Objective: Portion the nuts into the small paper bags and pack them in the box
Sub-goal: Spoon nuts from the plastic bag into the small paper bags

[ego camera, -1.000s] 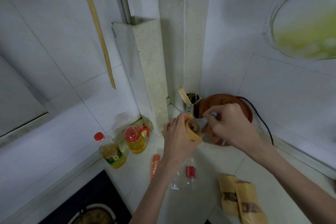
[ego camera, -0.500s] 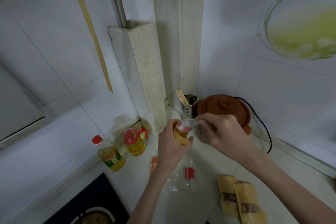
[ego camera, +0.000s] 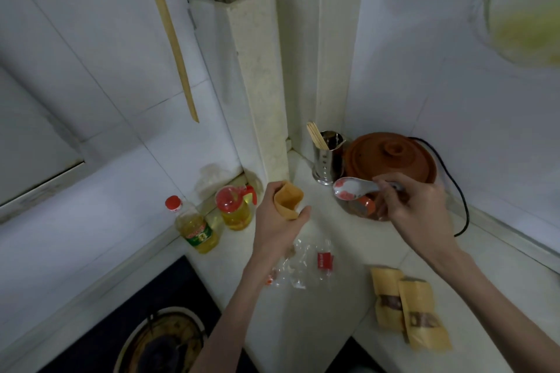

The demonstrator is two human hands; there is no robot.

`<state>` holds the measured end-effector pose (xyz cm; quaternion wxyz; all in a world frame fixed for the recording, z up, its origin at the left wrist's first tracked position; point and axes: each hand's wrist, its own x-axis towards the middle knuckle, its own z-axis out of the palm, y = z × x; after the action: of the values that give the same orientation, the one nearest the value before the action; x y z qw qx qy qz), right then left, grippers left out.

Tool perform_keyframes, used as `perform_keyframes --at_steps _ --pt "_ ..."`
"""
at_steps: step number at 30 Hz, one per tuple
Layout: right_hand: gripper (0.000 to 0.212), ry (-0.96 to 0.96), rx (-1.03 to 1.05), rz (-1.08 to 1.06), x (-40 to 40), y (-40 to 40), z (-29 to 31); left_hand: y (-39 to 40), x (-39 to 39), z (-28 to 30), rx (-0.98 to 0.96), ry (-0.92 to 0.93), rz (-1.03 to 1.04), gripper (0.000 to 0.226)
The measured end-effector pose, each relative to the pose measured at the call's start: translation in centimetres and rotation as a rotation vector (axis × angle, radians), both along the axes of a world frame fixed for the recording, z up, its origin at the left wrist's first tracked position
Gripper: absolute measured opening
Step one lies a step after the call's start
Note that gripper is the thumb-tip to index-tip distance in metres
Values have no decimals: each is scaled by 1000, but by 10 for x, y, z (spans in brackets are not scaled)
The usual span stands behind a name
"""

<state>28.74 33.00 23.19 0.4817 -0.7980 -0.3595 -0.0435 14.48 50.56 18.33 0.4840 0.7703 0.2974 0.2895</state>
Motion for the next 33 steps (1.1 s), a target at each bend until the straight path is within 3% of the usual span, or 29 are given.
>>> perform_keyframes --at_steps 7,20,33 --pt "14 26 -81 21 1 0 -33 8 -16 -30 -96 64 50 51" --pt "23 453 -540 -88 10 -24 -184 23 -56 -137 -263 408 174 50" --pt "21 465 -570 -93 32 -6 -202 39 -47 -161 -307 482 219 55"
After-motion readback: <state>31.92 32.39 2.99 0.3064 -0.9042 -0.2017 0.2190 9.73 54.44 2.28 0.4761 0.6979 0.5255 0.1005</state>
